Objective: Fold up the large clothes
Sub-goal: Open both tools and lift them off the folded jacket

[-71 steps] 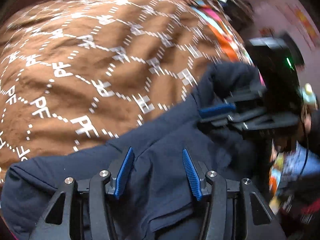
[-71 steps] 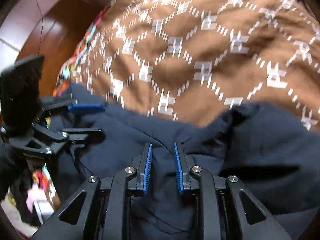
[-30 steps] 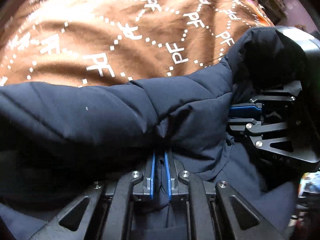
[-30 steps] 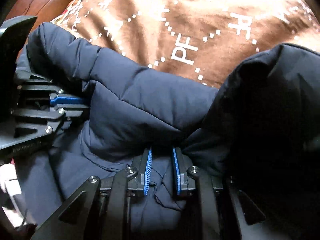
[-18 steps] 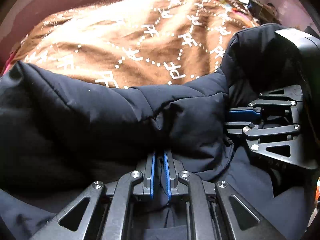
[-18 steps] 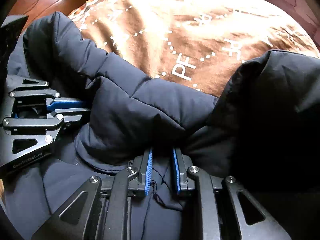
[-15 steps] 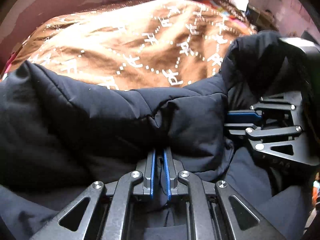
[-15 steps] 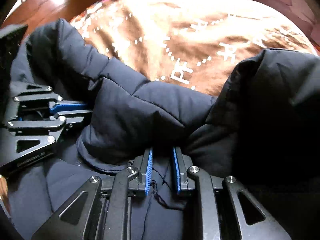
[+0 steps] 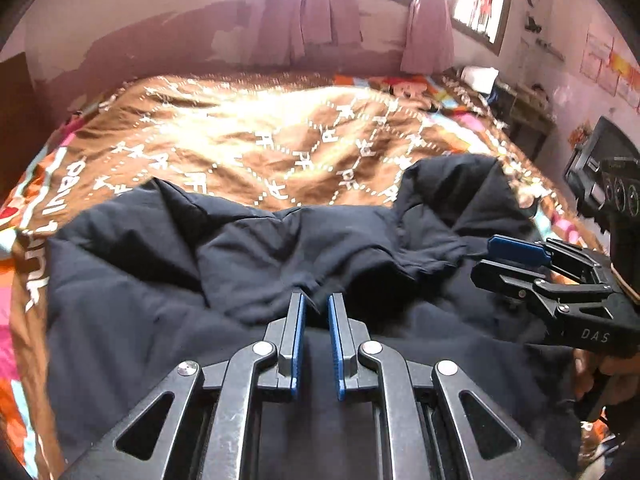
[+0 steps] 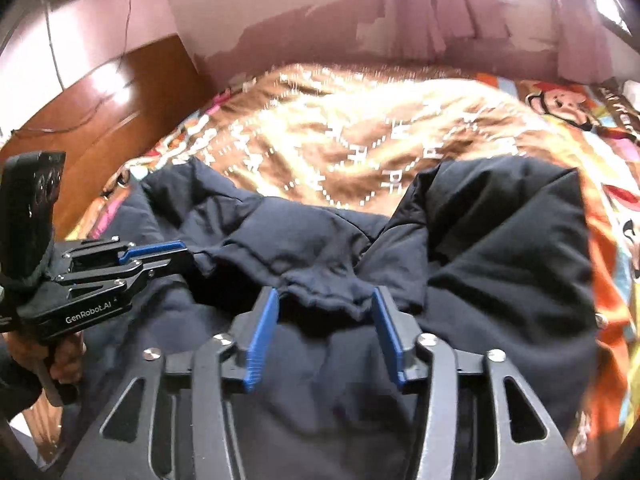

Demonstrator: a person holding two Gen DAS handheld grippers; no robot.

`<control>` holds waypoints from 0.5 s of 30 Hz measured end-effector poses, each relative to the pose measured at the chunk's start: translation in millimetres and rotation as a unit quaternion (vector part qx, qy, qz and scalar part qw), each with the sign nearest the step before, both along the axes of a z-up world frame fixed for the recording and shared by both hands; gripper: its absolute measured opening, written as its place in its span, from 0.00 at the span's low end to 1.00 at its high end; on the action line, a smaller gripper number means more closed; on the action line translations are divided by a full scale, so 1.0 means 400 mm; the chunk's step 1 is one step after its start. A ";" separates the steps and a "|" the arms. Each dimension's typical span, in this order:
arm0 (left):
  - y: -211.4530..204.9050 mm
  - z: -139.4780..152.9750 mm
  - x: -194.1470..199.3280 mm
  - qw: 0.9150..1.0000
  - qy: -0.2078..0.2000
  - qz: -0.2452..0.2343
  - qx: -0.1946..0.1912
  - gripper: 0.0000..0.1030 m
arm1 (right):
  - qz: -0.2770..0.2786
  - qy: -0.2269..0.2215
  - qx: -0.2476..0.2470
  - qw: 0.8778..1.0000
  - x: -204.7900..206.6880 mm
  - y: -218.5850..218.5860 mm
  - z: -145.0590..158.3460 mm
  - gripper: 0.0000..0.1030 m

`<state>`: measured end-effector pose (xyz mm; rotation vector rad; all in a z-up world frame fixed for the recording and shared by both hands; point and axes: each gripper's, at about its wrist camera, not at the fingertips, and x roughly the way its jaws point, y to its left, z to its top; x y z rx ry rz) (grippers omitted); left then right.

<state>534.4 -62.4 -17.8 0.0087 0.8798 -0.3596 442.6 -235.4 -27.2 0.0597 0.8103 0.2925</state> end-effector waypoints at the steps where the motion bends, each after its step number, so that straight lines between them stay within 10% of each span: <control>1: 0.005 0.013 -0.015 1.000 -0.001 0.003 -0.009 0.12 | -0.002 -0.008 -0.002 1.000 -0.007 -0.019 0.023 0.54; 4: 0.009 0.058 -0.067 0.999 0.008 0.016 -0.029 0.43 | -0.011 -0.025 0.009 1.000 -0.038 -0.065 0.093 0.70; 6: 0.014 0.104 -0.124 0.999 -0.004 0.024 -0.042 0.82 | -0.013 -0.036 0.032 0.999 -0.062 -0.086 0.138 0.77; 15: 0.051 0.298 -0.385 0.993 -0.084 0.048 -0.070 0.93 | -0.009 -0.108 0.042 0.993 -0.266 -0.095 0.282 0.98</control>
